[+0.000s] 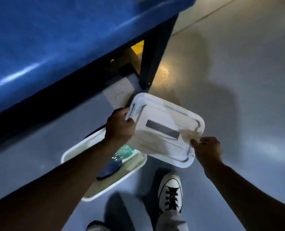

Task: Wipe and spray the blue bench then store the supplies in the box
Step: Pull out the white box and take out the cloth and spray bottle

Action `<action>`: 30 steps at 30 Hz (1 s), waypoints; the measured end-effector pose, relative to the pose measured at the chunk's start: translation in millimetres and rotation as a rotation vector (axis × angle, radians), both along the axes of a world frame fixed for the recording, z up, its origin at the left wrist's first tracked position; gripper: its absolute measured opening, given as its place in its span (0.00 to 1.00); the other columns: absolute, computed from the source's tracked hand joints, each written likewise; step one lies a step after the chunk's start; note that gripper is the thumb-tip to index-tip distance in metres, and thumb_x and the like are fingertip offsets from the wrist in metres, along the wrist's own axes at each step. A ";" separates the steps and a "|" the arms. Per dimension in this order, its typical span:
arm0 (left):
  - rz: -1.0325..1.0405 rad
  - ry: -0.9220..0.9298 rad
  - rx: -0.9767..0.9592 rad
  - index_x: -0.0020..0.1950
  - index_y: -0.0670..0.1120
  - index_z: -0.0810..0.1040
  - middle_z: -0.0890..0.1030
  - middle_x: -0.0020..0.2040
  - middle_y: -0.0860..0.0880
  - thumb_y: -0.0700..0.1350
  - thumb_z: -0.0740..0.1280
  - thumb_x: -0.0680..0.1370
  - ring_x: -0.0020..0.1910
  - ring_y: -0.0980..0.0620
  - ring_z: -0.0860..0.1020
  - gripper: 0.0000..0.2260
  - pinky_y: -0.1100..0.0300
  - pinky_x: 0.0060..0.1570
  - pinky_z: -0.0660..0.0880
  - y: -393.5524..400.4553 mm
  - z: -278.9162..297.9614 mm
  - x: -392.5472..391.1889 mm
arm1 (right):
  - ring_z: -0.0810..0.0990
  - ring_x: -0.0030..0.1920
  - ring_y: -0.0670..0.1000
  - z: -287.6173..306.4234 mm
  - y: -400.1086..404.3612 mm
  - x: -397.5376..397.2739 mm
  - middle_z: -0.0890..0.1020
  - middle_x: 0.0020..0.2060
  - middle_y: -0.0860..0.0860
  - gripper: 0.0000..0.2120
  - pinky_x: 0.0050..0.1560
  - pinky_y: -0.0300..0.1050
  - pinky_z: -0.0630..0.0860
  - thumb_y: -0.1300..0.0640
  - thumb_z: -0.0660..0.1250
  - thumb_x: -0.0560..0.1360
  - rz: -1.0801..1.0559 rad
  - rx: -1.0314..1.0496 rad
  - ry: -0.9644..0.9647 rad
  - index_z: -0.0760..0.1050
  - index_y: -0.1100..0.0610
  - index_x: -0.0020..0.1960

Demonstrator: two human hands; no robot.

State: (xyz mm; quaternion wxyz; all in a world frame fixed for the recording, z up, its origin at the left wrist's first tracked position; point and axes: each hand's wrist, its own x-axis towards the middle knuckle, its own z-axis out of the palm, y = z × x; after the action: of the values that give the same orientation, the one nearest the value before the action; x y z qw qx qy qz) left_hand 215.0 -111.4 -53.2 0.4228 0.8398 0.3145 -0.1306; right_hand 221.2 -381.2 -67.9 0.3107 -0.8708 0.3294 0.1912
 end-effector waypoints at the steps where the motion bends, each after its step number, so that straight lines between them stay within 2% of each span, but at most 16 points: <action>1: -0.054 0.027 -0.019 0.72 0.47 0.76 0.78 0.70 0.46 0.44 0.62 0.75 0.69 0.45 0.75 0.24 0.57 0.68 0.70 -8.1 -10.0 16.4 | 0.82 0.39 0.58 -9.8 -8.2 4.7 0.83 0.34 0.55 0.09 0.42 0.52 0.78 0.55 0.75 0.71 -0.042 0.023 0.001 0.80 0.60 0.38; 3: -0.132 0.070 -0.031 0.73 0.48 0.74 0.75 0.73 0.47 0.41 0.63 0.75 0.71 0.45 0.73 0.25 0.57 0.70 0.69 -21.7 -35.2 41.6 | 0.79 0.33 0.57 -29.1 -21.6 11.4 0.81 0.31 0.59 0.09 0.38 0.48 0.74 0.60 0.74 0.72 -0.120 0.087 0.015 0.81 0.64 0.36; 5: -0.182 0.141 -0.024 0.71 0.50 0.74 0.76 0.72 0.46 0.42 0.61 0.73 0.70 0.42 0.74 0.25 0.56 0.67 0.70 -32.3 -64.6 60.5 | 0.74 0.29 0.53 -47.6 -30.6 15.7 0.77 0.29 0.58 0.07 0.34 0.43 0.69 0.66 0.72 0.71 -0.193 0.166 0.051 0.80 0.68 0.36; 8: -0.160 0.190 -0.042 0.63 0.46 0.79 0.81 0.61 0.42 0.38 0.62 0.76 0.62 0.38 0.78 0.17 0.57 0.55 0.71 -45.4 -109.1 80.9 | 0.69 0.27 0.51 -74.6 -40.6 19.6 0.72 0.26 0.53 0.07 0.27 0.36 0.64 0.69 0.69 0.68 -0.257 0.222 0.117 0.79 0.62 0.32; 10: -0.155 0.178 -0.032 0.63 0.43 0.80 0.81 0.61 0.42 0.37 0.62 0.78 0.63 0.39 0.78 0.15 0.57 0.57 0.72 -49.7 -132.6 88.8 | 0.69 0.27 0.49 -91.0 -42.0 20.4 0.73 0.27 0.51 0.06 0.23 0.34 0.63 0.68 0.69 0.68 -0.260 0.225 0.134 0.79 0.60 0.35; 11: -0.177 0.183 -0.020 0.66 0.44 0.79 0.80 0.65 0.43 0.38 0.63 0.79 0.65 0.39 0.77 0.16 0.55 0.61 0.72 -50.6 -142.8 91.5 | 0.70 0.28 0.49 -99.3 -42.5 20.5 0.73 0.28 0.51 0.05 0.23 0.36 0.64 0.68 0.69 0.70 -0.264 0.229 0.136 0.80 0.61 0.37; 14: -0.237 0.243 -0.020 0.73 0.48 0.73 0.74 0.74 0.45 0.39 0.62 0.80 0.72 0.40 0.72 0.21 0.49 0.71 0.71 -53.8 -159.5 93.2 | 0.73 0.32 0.53 -115.3 -37.7 19.2 0.76 0.33 0.55 0.05 0.34 0.41 0.68 0.65 0.67 0.72 -0.292 0.241 0.147 0.80 0.62 0.39; 17: -0.248 0.257 -0.025 0.75 0.46 0.71 0.72 0.76 0.46 0.37 0.60 0.79 0.75 0.41 0.69 0.23 0.53 0.71 0.67 -58.6 -161.0 91.1 | 0.74 0.37 0.55 -118.5 -32.9 18.8 0.76 0.36 0.56 0.04 0.38 0.44 0.68 0.65 0.66 0.73 -0.348 0.261 0.172 0.78 0.64 0.41; 19: -0.265 0.262 -0.051 0.75 0.47 0.71 0.72 0.75 0.45 0.37 0.61 0.79 0.74 0.41 0.70 0.23 0.53 0.69 0.69 -58.6 -153.9 88.0 | 0.74 0.38 0.53 -113.6 -30.0 19.3 0.77 0.40 0.57 0.04 0.37 0.43 0.69 0.64 0.67 0.75 -0.356 0.269 0.208 0.79 0.63 0.46; 21: -0.274 0.212 -0.042 0.70 0.43 0.74 0.76 0.71 0.40 0.39 0.64 0.77 0.70 0.38 0.74 0.20 0.49 0.65 0.73 -53.3 -141.0 83.6 | 0.74 0.38 0.51 -103.7 -25.7 19.1 0.78 0.44 0.56 0.08 0.34 0.41 0.67 0.62 0.66 0.76 -0.305 0.267 0.209 0.78 0.63 0.53; 22: -0.250 0.169 -0.044 0.66 0.40 0.76 0.78 0.67 0.37 0.40 0.65 0.77 0.67 0.36 0.76 0.17 0.46 0.62 0.75 -49.2 -134.1 80.8 | 0.75 0.41 0.52 -97.5 -22.8 18.5 0.78 0.48 0.55 0.10 0.36 0.41 0.68 0.61 0.67 0.76 -0.272 0.265 0.201 0.77 0.61 0.57; 23: -0.204 0.131 -0.065 0.64 0.40 0.77 0.80 0.65 0.37 0.41 0.66 0.77 0.65 0.37 0.78 0.16 0.46 0.61 0.76 -44.4 -123.1 76.5 | 0.77 0.47 0.53 -88.9 -18.5 17.5 0.78 0.53 0.55 0.12 0.40 0.41 0.69 0.61 0.67 0.77 -0.234 0.261 0.189 0.77 0.59 0.60; 25: -0.103 0.070 -0.103 0.65 0.44 0.78 0.82 0.62 0.43 0.42 0.67 0.78 0.62 0.45 0.80 0.15 0.54 0.63 0.76 -32.8 -95.0 62.9 | 0.80 0.57 0.56 -70.0 -6.0 14.6 0.80 0.60 0.54 0.17 0.50 0.42 0.72 0.59 0.67 0.78 -0.125 0.228 0.164 0.76 0.59 0.66; 26: -0.069 0.025 -0.112 0.64 0.45 0.79 0.83 0.60 0.45 0.42 0.67 0.77 0.59 0.47 0.81 0.15 0.55 0.63 0.76 -24.5 -82.7 53.1 | 0.81 0.57 0.56 -59.7 2.0 12.8 0.82 0.61 0.54 0.17 0.51 0.42 0.73 0.58 0.67 0.78 -0.056 0.206 0.149 0.77 0.57 0.66; 28: 0.003 -0.080 -0.124 0.59 0.45 0.81 0.85 0.53 0.45 0.44 0.67 0.75 0.53 0.47 0.83 0.14 0.50 0.60 0.80 -5.5 -57.8 26.8 | 0.83 0.52 0.54 -36.0 24.0 7.3 0.83 0.57 0.52 0.14 0.49 0.43 0.78 0.58 0.66 0.78 0.114 0.196 0.094 0.80 0.53 0.62; 30: 0.092 -0.125 -0.107 0.56 0.47 0.82 0.85 0.48 0.48 0.45 0.68 0.74 0.46 0.48 0.83 0.11 0.48 0.51 0.82 16.9 -39.5 -5.7 | 0.83 0.51 0.51 -16.6 48.9 -2.5 0.84 0.55 0.50 0.11 0.52 0.44 0.79 0.58 0.66 0.78 0.352 0.214 -0.001 0.80 0.53 0.59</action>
State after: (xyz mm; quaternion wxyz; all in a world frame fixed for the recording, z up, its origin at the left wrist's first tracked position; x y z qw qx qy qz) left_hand 209.3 -94.5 -92.7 0.4913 0.8073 0.3183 -0.0748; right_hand 218.6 -332.3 -84.5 0.3634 -0.8770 0.1499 0.2763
